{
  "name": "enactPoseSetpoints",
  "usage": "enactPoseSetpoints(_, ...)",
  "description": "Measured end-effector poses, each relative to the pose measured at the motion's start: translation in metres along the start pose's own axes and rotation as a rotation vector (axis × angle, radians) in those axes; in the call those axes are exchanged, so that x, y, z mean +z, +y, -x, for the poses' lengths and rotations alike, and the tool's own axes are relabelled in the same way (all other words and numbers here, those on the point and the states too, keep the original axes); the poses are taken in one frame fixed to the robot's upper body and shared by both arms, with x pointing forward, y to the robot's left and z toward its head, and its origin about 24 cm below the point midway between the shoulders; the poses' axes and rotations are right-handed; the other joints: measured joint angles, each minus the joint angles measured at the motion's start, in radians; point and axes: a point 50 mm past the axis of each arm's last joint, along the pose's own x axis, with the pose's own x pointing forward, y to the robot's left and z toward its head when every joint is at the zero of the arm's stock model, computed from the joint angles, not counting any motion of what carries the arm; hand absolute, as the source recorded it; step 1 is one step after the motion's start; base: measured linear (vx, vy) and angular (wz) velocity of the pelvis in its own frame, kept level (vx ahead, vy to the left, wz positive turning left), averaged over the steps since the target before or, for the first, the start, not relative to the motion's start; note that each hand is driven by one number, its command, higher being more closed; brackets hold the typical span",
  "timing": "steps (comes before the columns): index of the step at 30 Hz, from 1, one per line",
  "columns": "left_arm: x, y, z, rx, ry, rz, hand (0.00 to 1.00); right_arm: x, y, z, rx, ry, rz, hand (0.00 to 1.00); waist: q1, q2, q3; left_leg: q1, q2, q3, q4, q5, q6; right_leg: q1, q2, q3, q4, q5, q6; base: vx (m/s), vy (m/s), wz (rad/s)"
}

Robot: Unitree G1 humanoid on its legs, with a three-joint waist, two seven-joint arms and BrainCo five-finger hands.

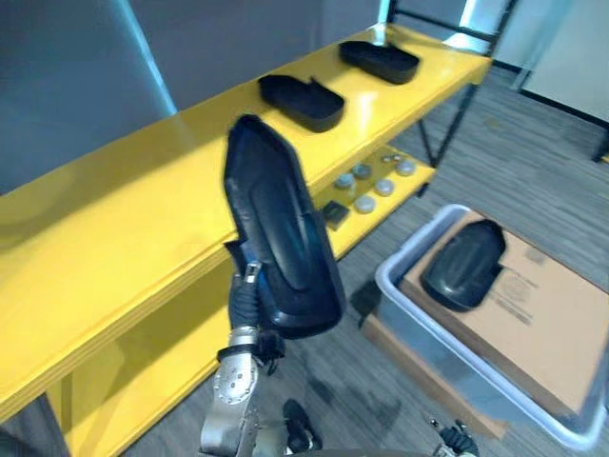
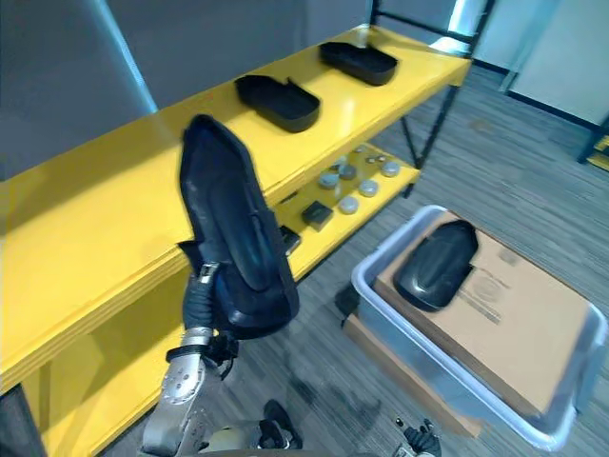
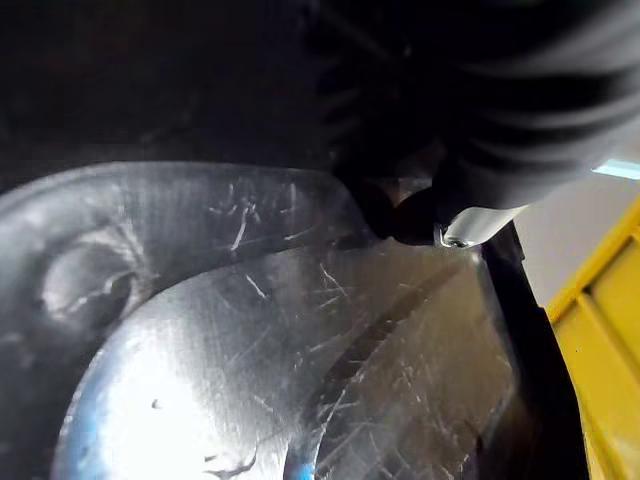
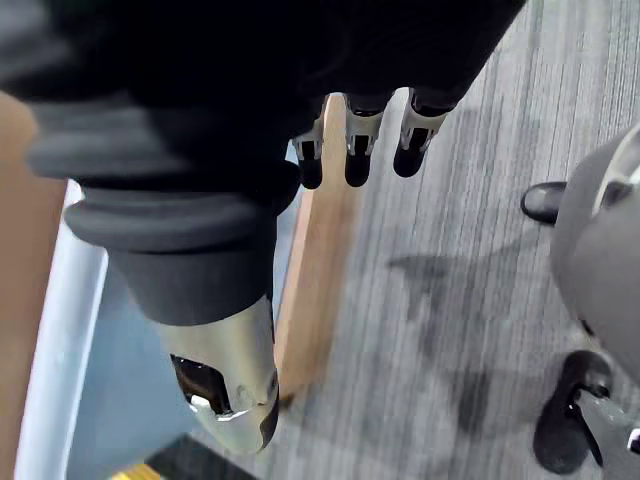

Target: Walk over and take plastic housings, then place them on the shelf

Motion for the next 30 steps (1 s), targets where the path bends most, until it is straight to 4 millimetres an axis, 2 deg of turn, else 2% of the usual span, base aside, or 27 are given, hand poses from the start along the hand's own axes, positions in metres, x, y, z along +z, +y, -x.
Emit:
enactPoseSetpoints(2,0.0,0.007,-0.002,0.026,0.001,-0.013,1.0,0.004,0.009,0.0,0.037,-0.02,0.053,0.0,-0.001,0.011,0.005,0.071,-0.002,-0.021,-0.035,0.004,0.006,-0.09,0.051,0.126,0.005,-0.039,0.027,0.23,0.089,0.32)
enactPoseSetpoints(3,0.0,0.008,-0.003,0.027,-0.003,-0.017,1.0,0.006,0.011,0.0,0.047,-0.029,0.064,0.0,-0.002,0.016,0.007,0.086,-0.002,-0.031,-0.045,0.004,0.006,-0.115,0.068,0.146,-0.014,-0.041,0.03,0.19,0.059,0.31)
enactPoseSetpoints(5,0.002,0.007,-0.006,0.018,-0.016,-0.025,1.0,0.008,0.017,0.001,0.073,-0.046,0.085,0.0,-0.024,0.027,0.013,0.116,-0.002,-0.08,-0.053,0.004,0.005,-0.197,0.129,0.24,-0.112,-0.047,0.049,0.25,0.049,0.71)
enactPoseSetpoints(6,0.0,0.007,-0.008,0.014,-0.006,-0.029,1.0,0.006,0.016,0.002,0.082,-0.04,0.098,0.0,-0.026,0.029,0.014,0.135,-0.002,-0.102,-0.051,-0.001,-0.003,-0.229,0.159,0.312,-0.172,-0.037,0.064,0.22,0.02,0.78)
enactPoseSetpoints(9,-0.011,0.006,-0.007,0.011,0.04,-0.041,1.0,0.006,0.015,0.003,0.087,-0.055,0.105,0.0,-0.024,0.021,0.014,0.175,-0.003,-0.156,-0.026,-0.019,-0.033,-0.262,0.191,0.422,-0.271,0.009,0.078,0.18,-0.034,0.82)
enactPoseSetpoints(10,-0.014,0.005,-0.006,0.005,0.051,-0.041,1.0,0.003,0.013,0.006,0.087,-0.059,0.109,0.0,-0.023,0.004,0.01,0.18,-0.007,-0.168,-0.017,-0.034,-0.055,-0.263,0.186,0.441,-0.269,0.037,0.074,0.13,-0.075,0.94)
enactPoseSetpoints(11,-0.015,0.004,-0.005,0.001,0.055,-0.04,1.0,0.0,0.012,0.009,0.087,-0.056,0.107,0.0,-0.021,-0.008,0.005,0.187,-0.009,-0.168,-0.017,-0.043,-0.061,-0.264,0.184,0.444,-0.263,0.052,0.068,0.13,-0.122,0.97)
enactPoseSetpoints(12,-0.016,0.005,-0.002,0.008,0.06,-0.038,1.0,-0.007,0.012,0.012,0.093,-0.042,0.107,0.0,-0.011,-0.032,-0.005,0.197,-0.015,-0.172,-0.011,-0.06,-0.066,-0.264,0.177,0.439,-0.251,0.07,0.057,0.15,-0.178,0.6)
enactPoseSetpoints(14,-0.021,0.008,0.004,0.027,0.087,-0.037,1.0,-0.011,0.01,0.015,0.106,-0.04,0.116,0.0,0.009,-0.038,-0.017,0.202,0.007,-0.182,0.031,-0.103,-0.119,-0.247,0.188,0.433,-0.246,0.136,0.062,0.2,-0.254,0.2)
enactPoseSetpoints(17,-0.025,0.007,0.009,0.025,0.106,-0.028,1.0,-0.005,0.005,0.014,0.099,-0.06,0.128,0.0,0.007,0.012,-0.034,0.198,0.077,-0.168,0.029,-0.105,-0.158,-0.23,0.259,0.414,-0.311,0.164,0.043,0.17,-0.194,-0.18)
enactPoseSetpoints(20,-0.026,0.005,0.008,0.022,0.111,-0.022,1.0,-0.003,0.001,0.012,0.09,-0.062,0.147,0.0,-0.014,0.032,-0.046,0.242,0.113,-0.142,-0.036,-0.062,-0.226,-0.176,0.302,0.386,-0.402,0.193,0.009,0.18,-0.151,0.0)
enactPoseSetpoints(21,-0.027,0.005,0.008,0.021,0.112,-0.022,1.0,-0.002,-0.001,0.012,0.086,-0.064,0.152,0.0,-0.021,0.033,-0.046,0.251,0.118,-0.142,-0.045,-0.056,-0.236,-0.16,0.309,0.382,-0.423,0.199,0.004,0.19,-0.123,0.0)
enactPoseSetpoints(26,-0.027,0.005,-0.007,0.023,0.097,-0.084,1.0,0.002,-0.008,0.01,0.073,-0.072,0.187,0.0,-0.025,0.052,-0.054,0.268,0.119,-0.144,-0.132,0.01,-0.214,-0.097,0.34,0.362,-0.588,0.278,-0.003,0.07,-0.05,0.05)
enactPoseSetpoints(30,-0.027,0.027,-0.026,0.166,0.095,-0.163,1.0,0.0,-0.005,0.01,0.082,-0.068,0.199,0.0,-0.026,0.051,-0.054,0.263,0.116,-0.146,-0.149,0.02,-0.202,-0.068,0.351,0.361,-0.68,0.338,-0.004,-0.07,-0.005,0.01)
